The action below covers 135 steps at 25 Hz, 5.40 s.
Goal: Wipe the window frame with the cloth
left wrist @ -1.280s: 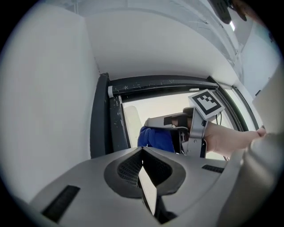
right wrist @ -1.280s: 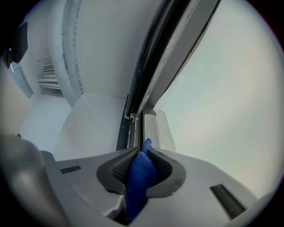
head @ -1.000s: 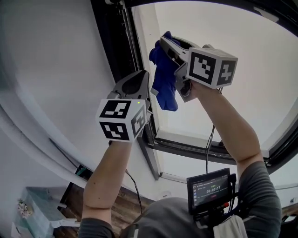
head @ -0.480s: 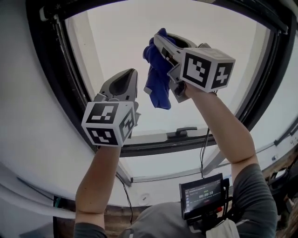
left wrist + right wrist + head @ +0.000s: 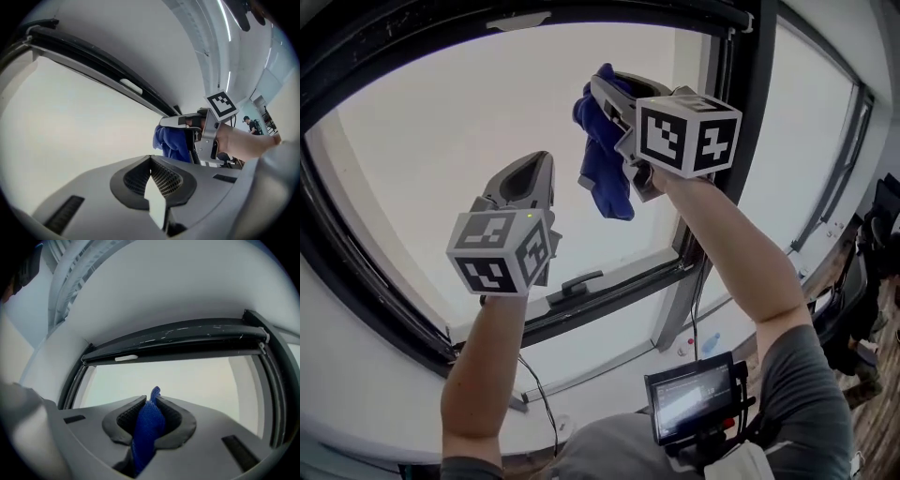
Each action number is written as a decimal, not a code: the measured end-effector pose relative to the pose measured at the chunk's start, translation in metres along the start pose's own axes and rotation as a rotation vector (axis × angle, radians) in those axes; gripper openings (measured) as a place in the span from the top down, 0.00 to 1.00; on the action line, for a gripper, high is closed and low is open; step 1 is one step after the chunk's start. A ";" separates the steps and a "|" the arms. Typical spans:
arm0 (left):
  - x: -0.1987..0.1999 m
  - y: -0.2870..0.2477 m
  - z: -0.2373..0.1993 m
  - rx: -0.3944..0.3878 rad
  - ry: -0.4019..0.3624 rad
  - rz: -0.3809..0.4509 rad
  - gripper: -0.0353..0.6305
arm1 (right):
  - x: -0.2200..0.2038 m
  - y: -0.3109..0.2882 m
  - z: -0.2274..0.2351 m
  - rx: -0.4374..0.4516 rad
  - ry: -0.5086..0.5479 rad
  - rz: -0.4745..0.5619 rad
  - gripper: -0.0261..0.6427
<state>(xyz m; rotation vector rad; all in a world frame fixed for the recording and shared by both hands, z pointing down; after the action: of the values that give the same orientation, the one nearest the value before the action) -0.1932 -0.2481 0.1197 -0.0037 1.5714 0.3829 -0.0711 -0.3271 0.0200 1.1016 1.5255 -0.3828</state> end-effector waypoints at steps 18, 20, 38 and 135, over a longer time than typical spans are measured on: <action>-0.006 -0.170 0.115 -0.167 -0.046 0.041 0.94 | 0.003 0.016 0.187 -0.146 0.485 -0.148 0.86; -0.006 -0.183 0.121 -0.184 -0.049 0.043 0.94 | 0.003 0.013 0.194 -0.144 0.562 -0.176 0.86; -0.011 -0.203 0.127 -0.255 -0.059 0.020 0.94 | -0.020 0.001 0.193 -0.171 1.330 -0.498 0.86; -0.265 0.027 0.053 -0.086 0.198 -0.349 0.93 | -0.313 0.152 -0.029 0.017 0.380 -0.566 0.86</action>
<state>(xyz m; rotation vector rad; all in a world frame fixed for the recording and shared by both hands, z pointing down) -0.1357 -0.2714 0.3845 -0.3875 1.7091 0.1782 0.0025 -0.3613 0.3599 0.7632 2.1788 -0.5919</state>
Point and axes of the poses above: the fingertips, and each gripper's own axes: y backward along the fingers, z to its right, x out of its top, the point moved 5 cm from there along y, backward along the fingers, and after that the axes turned 9 degrees about y, right-handed, at the moved point
